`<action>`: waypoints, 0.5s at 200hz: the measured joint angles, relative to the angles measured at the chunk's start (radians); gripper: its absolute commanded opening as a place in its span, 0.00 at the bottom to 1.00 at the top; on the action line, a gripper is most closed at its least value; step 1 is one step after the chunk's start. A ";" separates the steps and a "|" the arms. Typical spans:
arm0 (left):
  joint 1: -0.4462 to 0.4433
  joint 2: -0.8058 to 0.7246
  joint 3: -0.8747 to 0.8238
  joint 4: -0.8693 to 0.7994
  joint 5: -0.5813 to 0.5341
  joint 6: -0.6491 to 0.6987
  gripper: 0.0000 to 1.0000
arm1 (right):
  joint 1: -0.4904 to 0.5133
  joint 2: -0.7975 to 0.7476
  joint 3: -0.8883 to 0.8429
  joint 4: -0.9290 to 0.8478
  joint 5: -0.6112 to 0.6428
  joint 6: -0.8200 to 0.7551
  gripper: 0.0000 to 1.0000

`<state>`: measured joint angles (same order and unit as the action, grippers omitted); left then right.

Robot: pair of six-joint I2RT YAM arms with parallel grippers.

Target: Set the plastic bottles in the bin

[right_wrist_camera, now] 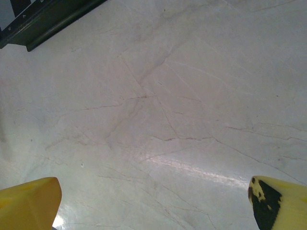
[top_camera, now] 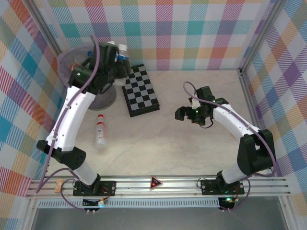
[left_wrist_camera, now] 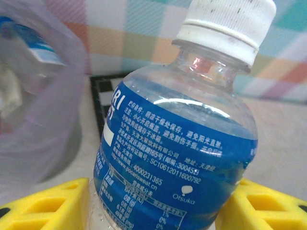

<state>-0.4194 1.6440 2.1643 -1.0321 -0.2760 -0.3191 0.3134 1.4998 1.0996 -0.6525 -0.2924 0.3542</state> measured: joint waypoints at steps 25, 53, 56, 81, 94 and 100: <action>0.121 0.016 0.013 0.037 0.000 0.000 0.45 | 0.000 -0.026 -0.013 0.000 0.013 -0.003 1.00; 0.224 0.034 0.018 0.100 -0.014 0.015 0.44 | 0.000 -0.043 -0.031 -0.001 0.024 -0.003 1.00; 0.236 0.040 0.024 0.104 -0.011 0.016 0.44 | 0.000 -0.045 -0.033 -0.001 0.024 -0.003 1.00; 0.316 0.109 0.106 0.122 0.013 0.021 0.44 | 0.000 -0.062 -0.048 -0.006 0.034 -0.004 0.99; 0.359 0.162 0.162 0.119 0.029 0.021 0.44 | 0.000 -0.072 -0.055 -0.008 0.040 -0.005 0.99; 0.375 0.186 0.185 0.117 0.037 0.021 0.44 | 0.000 -0.076 -0.058 -0.008 0.043 -0.007 1.00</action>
<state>-0.0448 1.8297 2.3497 -0.9146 -0.2390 -0.2977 0.3134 1.4235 1.0420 -0.6601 -0.2497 0.3473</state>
